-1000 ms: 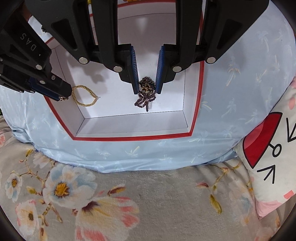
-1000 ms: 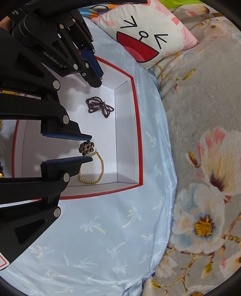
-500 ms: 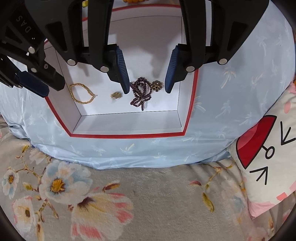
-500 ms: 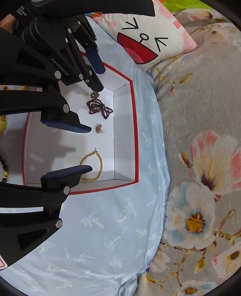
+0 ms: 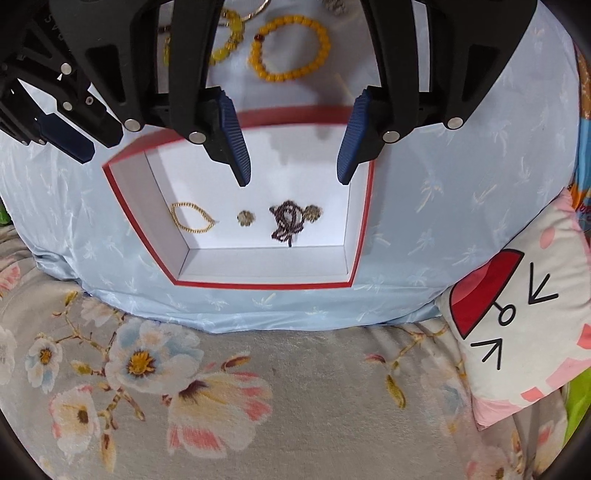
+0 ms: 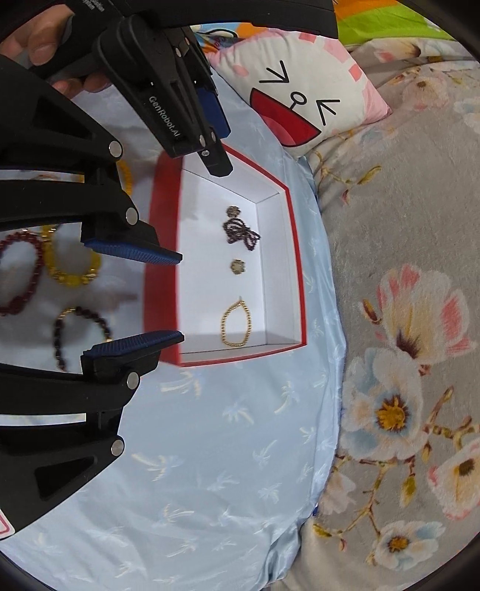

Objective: Organize jewelry
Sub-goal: 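Grasp the silver watch with the left tool while the right tool reaches toward the red bead bracelet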

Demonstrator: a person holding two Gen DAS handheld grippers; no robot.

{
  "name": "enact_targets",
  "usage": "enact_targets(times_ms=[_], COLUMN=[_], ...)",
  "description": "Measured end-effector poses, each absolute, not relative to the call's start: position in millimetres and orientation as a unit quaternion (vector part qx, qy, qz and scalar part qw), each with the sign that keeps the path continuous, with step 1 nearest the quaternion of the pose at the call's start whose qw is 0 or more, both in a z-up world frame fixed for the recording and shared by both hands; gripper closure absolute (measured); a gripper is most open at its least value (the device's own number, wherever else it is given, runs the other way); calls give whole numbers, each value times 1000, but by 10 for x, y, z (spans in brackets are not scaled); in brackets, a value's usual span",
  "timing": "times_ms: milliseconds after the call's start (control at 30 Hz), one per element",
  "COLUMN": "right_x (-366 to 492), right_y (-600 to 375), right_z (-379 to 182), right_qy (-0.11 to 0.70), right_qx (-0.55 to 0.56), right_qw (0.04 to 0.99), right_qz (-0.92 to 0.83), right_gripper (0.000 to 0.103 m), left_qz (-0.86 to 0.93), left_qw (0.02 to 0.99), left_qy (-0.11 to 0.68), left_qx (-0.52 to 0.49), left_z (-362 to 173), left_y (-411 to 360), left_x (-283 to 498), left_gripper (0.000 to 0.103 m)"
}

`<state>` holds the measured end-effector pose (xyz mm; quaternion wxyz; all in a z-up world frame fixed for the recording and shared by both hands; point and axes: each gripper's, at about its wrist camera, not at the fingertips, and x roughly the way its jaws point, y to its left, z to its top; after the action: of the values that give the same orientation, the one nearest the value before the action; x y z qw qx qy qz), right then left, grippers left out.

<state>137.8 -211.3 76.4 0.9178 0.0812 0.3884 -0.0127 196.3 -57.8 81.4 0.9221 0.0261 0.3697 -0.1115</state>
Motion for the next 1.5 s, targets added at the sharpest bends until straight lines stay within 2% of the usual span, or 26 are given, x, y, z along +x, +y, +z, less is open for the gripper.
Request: enact_targets(times_ms=[400,933,1367,1500], right_x=[756,234,117,125], right_y=[-2114,-2025,-1949,-1950], right_z=[612,289,227,219], right_qy=[406,441,449,452], right_qx=[95,104,106,107], right_qw=[909,891,887,886], right_qz=[-16,-12,0,1], right_gripper=[67,67,67,67], left_qz=[-113,-88,-112,-104], left_qw=[915,887,881,883], left_qy=[385,452,459,457], left_qx=[20,-13,-21,-20], left_z=[731,209,103,69], left_y=[-426,176,-128,-163], left_x=[1430,794,778,861], left_gripper=[54,53,53,57])
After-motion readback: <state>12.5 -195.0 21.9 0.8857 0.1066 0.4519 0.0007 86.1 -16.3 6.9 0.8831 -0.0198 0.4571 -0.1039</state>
